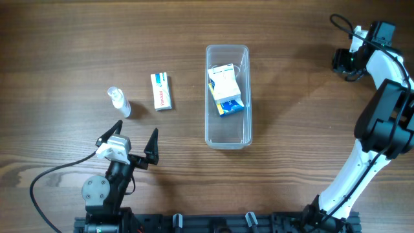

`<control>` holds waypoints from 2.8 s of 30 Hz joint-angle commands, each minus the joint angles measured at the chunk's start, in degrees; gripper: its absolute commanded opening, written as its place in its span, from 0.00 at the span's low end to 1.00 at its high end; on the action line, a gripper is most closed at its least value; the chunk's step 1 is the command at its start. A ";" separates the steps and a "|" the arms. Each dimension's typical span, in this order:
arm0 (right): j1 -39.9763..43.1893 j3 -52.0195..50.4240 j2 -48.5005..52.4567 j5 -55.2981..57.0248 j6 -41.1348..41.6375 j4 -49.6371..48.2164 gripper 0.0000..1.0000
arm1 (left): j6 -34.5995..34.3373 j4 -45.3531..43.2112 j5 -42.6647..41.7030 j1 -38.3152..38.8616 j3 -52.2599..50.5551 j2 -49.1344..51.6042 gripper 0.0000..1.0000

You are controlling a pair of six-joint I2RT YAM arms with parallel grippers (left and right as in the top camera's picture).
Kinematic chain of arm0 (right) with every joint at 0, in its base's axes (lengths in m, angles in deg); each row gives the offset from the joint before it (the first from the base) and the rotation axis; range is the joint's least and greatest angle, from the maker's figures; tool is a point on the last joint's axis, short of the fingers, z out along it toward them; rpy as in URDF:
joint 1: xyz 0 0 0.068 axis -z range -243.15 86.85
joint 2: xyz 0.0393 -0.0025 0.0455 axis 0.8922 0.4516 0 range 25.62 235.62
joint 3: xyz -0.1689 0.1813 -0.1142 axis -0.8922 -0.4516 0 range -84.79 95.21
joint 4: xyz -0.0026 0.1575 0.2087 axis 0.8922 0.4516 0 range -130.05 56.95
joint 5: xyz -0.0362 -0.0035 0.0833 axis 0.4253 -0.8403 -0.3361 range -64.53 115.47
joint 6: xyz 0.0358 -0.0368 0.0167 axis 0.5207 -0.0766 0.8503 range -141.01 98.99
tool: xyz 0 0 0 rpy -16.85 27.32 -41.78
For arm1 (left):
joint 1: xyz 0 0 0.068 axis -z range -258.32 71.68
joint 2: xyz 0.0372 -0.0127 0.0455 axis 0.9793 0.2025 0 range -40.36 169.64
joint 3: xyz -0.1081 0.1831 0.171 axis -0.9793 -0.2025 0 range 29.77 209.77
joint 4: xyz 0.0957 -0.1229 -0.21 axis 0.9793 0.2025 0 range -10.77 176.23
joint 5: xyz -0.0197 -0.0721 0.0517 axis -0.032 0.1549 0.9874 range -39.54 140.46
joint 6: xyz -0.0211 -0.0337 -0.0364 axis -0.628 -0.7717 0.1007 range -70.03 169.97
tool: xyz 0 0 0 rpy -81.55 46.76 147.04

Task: Pack container
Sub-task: 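Move the right gripper to the green Zam-Buk tin and grasp it, then carry the Zam-Buk tin into the container and release it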

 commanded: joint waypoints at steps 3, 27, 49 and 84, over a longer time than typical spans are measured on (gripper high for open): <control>-0.13 0.52 -2.05 0.13 2.71 0.57 0.63 | 0.83 0.17 -0.87 -0.37 -0.26 -0.35 1.00; -41.31 0.50 -30.75 -8.04 14.78 26.40 0.64 | 0.83 0.17 -0.87 -0.37 -0.26 -0.35 1.00; -45.51 0.50 -17.57 -7.67 23.39 22.82 0.76 | 0.83 0.17 -0.87 -0.37 -0.26 -0.35 1.00; -51.19 0.50 -13.79 0.50 26.40 23.74 0.11 | 0.83 0.17 -0.87 -0.37 -0.26 -0.35 1.00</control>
